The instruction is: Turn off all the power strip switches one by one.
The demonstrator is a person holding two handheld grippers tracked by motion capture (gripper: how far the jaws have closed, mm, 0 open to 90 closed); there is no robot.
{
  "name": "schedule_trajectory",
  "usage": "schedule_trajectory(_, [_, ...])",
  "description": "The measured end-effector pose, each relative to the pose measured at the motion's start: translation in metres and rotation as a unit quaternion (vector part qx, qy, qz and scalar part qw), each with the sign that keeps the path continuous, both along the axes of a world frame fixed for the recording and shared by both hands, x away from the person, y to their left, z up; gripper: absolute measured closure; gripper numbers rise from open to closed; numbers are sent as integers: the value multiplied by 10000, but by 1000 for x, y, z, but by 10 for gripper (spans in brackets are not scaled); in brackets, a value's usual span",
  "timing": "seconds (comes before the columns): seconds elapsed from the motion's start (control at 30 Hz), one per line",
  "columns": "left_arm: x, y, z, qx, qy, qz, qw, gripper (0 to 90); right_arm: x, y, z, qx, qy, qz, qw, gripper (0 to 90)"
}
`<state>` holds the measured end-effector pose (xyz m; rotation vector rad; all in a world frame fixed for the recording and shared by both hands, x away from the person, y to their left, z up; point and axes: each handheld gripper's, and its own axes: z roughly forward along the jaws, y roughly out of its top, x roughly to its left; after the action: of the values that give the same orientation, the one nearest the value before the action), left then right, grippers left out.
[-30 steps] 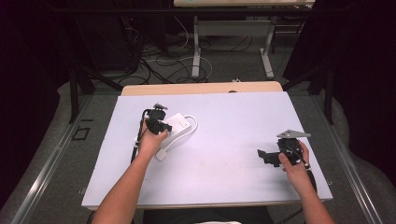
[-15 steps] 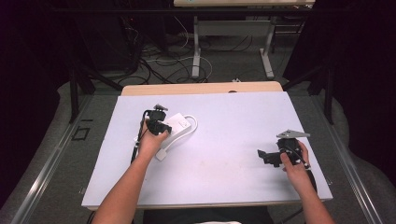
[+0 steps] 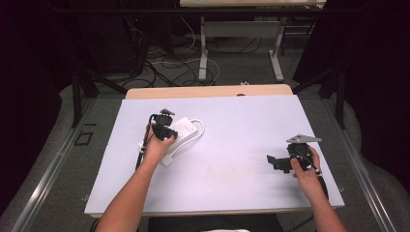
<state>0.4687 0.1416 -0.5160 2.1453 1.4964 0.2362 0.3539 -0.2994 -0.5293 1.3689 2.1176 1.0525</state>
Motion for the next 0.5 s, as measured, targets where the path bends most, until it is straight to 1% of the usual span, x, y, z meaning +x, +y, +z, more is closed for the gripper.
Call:
schedule_trajectory(0.03, [0,0,0,0,0,0,10000,900,0,0,0,0,-2,-4,10000,0])
schedule_trajectory(0.07, [0,2,-1,-83,-36,35,10000,900,0,0,0,0,-3,2,10000,0])
schedule_trajectory(0.1, [-1,3,-1,-119,-22,38,9999,900,0,0,0,-16,-3,4,10000,0])
schedule_trajectory(0.17, [0,4,-1,-125,-31,6,9999,900,0,0,0,-14,5,24,10000,0])
schedule_trajectory(0.2, [-1,4,-2,-171,-32,57,9998,900,0,0,0,-14,5,24,10000,0])
schedule_trajectory(0.33, [0,4,-1,-148,-27,17,9999,900,0,0,0,-27,6,27,10000,0])
schedule_trajectory(0.37, [0,4,-2,-198,-25,47,9998,900,0,1,0,-12,8,19,10000,0])
schedule_trajectory(0.4, [0,5,-1,-208,13,35,9998,900,0,1,0,2,22,12,10000,0])
schedule_trajectory(0.5, [0,4,-2,-215,-9,60,9998,900,0,1,-1,13,32,11,10000,0])
